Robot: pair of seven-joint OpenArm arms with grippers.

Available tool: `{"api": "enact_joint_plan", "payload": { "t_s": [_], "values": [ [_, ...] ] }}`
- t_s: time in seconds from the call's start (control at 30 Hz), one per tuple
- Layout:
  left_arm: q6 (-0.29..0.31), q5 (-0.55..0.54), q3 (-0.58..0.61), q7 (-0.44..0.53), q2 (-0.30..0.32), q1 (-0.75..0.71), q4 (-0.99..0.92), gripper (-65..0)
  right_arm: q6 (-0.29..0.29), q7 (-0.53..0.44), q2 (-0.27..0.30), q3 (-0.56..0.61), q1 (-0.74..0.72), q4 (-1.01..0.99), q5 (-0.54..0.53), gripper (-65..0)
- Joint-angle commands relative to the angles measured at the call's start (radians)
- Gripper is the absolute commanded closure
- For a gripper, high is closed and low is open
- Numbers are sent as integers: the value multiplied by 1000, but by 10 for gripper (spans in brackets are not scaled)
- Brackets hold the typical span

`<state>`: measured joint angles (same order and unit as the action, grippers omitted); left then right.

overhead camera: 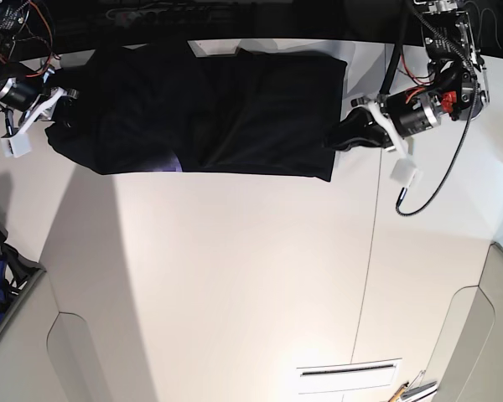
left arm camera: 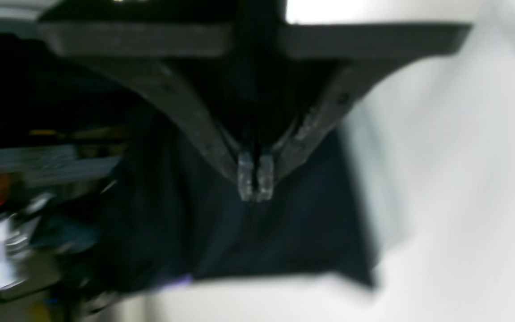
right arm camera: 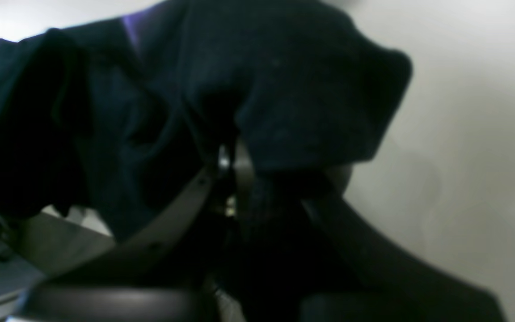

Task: Fold the T-shirt properly
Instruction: 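Fold the strip end near the right gripper inward over the bundle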

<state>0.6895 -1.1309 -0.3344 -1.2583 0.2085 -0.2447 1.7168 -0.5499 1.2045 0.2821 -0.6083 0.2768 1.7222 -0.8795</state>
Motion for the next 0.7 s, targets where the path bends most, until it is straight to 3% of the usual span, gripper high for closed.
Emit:
{"api": "enact_joint_plan", "payload": {
  "t_s": [0.0, 0.17, 0.27, 0.33, 0.5, 0.67],
  "values": [
    [9, 0, -14, 8, 13, -8, 18, 0, -3, 2, 17, -5, -5, 40, -40, 0],
    [9, 110, -25, 41, 19, -69, 17, 0, -4, 119, -20, -5, -4, 150, -278, 0],
    [9, 112, -25, 47, 19, -76, 16, 0, -12, 147, -116, 4, -4, 200, -415, 0],
    [9, 112, -25, 47, 19, -74, 16, 0, -27, 146, -195, 34, -4, 222, -447, 0],
    [9, 112, -25, 47, 19, -75, 16, 0, -27, 65, -342, 221, -5, 228, -397, 0],
    [9, 112, -25, 46, 19, -78, 16, 0, -30, -170, -388, 479, -8, 225, -115, 0]
  ]
}}
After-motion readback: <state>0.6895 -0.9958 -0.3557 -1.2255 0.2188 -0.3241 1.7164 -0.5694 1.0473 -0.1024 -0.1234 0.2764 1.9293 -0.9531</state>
